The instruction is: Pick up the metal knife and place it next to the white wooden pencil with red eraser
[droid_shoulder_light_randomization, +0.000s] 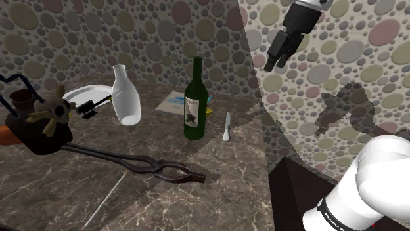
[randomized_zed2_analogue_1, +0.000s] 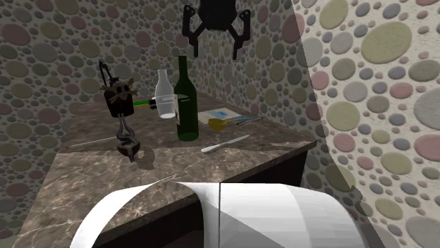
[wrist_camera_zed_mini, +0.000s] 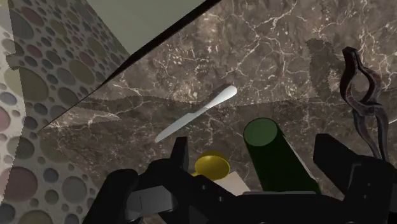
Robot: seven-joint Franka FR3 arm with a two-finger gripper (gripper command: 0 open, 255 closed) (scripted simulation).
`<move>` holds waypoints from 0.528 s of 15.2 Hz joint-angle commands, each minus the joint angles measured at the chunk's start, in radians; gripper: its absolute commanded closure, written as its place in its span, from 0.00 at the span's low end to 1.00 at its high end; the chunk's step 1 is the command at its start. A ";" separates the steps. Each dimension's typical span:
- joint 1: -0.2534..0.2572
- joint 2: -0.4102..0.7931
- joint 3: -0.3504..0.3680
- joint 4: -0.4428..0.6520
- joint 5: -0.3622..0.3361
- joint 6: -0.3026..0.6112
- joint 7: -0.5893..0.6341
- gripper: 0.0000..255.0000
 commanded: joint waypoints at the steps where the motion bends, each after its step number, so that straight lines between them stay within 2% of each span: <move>1: 0.000 0.000 0.000 0.000 0.000 0.000 0.000 0.00; 8: -0.082 0.169 0.089 -0.063 0.013 0.180 0.260 0.00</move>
